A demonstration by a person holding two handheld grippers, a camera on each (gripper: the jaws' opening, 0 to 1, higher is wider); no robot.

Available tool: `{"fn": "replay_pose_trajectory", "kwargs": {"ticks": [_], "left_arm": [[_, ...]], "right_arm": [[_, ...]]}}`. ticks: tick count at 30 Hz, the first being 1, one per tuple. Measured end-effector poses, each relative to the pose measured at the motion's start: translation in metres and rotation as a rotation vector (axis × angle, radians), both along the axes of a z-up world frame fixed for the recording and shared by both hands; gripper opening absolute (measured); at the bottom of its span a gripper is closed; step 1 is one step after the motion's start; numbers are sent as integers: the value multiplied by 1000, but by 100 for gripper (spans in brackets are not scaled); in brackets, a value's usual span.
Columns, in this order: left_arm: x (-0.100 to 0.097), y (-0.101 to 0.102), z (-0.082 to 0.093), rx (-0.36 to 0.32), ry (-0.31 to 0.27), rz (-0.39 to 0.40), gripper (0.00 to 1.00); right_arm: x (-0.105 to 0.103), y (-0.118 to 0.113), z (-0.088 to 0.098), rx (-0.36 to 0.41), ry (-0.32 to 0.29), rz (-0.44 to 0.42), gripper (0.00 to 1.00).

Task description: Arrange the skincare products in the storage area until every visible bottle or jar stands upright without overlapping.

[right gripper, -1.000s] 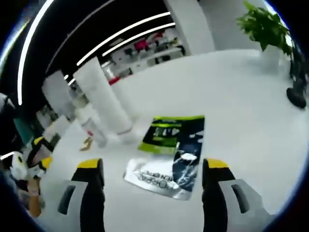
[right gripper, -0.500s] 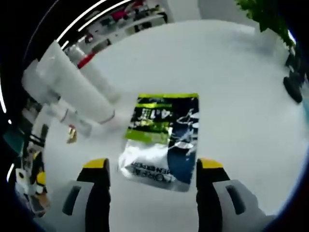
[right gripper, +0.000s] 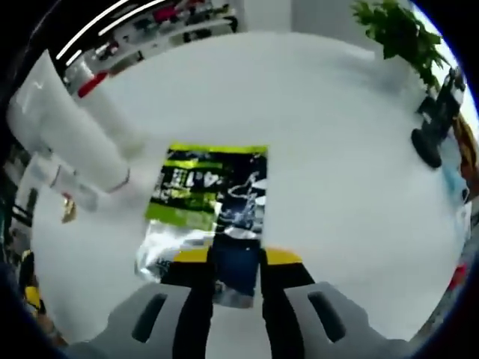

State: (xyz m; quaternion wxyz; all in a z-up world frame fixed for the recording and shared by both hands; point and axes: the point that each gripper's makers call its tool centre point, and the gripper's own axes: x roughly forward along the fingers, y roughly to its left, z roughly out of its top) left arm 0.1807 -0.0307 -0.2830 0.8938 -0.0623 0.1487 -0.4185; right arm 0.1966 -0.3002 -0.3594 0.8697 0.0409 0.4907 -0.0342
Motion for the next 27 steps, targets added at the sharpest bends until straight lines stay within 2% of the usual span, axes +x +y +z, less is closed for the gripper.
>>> {"fn": "replay_pose_trajectory", "kwargs": {"ticks": [4, 6, 7, 8, 10, 12, 14, 16, 18, 20, 22, 25, 27], "left_arm": [[0, -31, -2, -33, 69, -74, 43], [0, -49, -6, -50, 133, -115, 43], [1, -57, -8, -57, 157, -128, 44], [2, -63, -10, -67, 183, -133, 44], [6, -79, -16, -81, 226, -153, 46], [11, -96, -27, -91, 300, -161, 46], [13, -111, -32, -124, 383, -172, 46], [17, -121, -33, -143, 411, -156, 46], [20, -132, -34, -130, 394, -156, 46], [23, -141, -36, -122, 404, -153, 46], [24, -155, -41, -142, 496, -151, 46], [26, -166, -44, -199, 593, -135, 46], [35, -173, -47, -209, 660, -123, 46]], "right_arm": [[4, -9, -1, -41, 19, -10, 10], [-2, -22, -1, -150, 34, -5, 0], [2, -22, -1, -158, 25, 23, 0], [0, -18, -2, -135, 29, 10, 0], [0, -18, -3, -171, 28, 26, 0], [0, -19, -2, -229, 33, 61, 0], [14, -24, -2, -274, 43, 115, 0], [23, -27, -1, -273, 43, 120, 0], [27, -30, -1, -286, 50, 149, 0], [30, -31, -1, -285, 51, 158, 0], [42, -37, 0, -280, 60, 162, 0], [49, -40, 0, -278, 62, 163, 0], [52, -40, 0, -283, 60, 163, 0]]}}
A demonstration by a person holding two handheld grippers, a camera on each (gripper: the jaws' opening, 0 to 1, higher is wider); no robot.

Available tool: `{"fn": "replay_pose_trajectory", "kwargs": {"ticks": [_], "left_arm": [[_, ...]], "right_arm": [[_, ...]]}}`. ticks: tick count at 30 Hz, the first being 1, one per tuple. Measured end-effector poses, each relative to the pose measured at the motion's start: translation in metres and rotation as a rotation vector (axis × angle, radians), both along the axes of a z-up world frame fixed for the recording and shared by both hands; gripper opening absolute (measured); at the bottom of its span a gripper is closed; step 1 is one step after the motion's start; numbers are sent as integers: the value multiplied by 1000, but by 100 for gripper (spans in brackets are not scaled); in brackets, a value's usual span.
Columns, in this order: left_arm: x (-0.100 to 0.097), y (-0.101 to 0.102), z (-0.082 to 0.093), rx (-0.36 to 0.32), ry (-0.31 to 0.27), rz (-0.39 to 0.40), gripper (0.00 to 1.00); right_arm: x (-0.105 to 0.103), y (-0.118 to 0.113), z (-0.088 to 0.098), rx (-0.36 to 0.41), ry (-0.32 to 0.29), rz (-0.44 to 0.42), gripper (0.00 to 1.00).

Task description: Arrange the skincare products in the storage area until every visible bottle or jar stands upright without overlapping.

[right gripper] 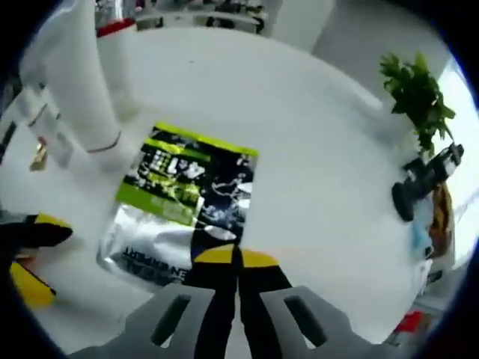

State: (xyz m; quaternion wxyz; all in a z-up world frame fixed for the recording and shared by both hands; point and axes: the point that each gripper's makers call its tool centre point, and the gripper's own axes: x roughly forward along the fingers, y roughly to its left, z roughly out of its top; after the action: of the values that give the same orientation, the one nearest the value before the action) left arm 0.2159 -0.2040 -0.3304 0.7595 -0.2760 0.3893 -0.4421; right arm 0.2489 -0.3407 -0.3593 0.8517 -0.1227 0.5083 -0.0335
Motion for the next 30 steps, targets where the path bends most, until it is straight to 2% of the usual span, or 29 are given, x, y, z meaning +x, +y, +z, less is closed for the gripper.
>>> {"fn": "replay_pose_trajectory", "kwargs": {"ticks": [2, 3, 11, 15, 18, 21, 25, 28, 30], "left_arm": [[4, -1, -5, 17, 2, -15, 46], [0, -4, -7, 22, -14, -23, 44], [9, -24, -5, -45, 112, -6, 43], [10, -28, -5, -49, 116, -3, 43], [9, -26, -3, -57, 121, 10, 42], [3, -32, 7, -117, 142, -25, 33], [5, -42, 5, -96, 105, -6, 30], [10, -46, 3, -81, 80, 17, 18], [13, -48, 0, -75, 88, 36, 12]], "right_arm": [[3, 0, 0, -20, -3, 12, 0], [5, 0, 0, -42, -2, 25, 0], [4, 4, 0, -107, 13, 27, 0], [2, 4, 1, -96, 6, 29, 0], [-1, 5, 1, -60, -20, 33, 0], [-2, 5, 0, -19, -40, 30, 0], [-5, 8, 0, 2, -59, 30, 0], [-8, 10, 0, -1, -66, 35, 0], [-9, 11, 0, -12, -69, 42, 0]]}}
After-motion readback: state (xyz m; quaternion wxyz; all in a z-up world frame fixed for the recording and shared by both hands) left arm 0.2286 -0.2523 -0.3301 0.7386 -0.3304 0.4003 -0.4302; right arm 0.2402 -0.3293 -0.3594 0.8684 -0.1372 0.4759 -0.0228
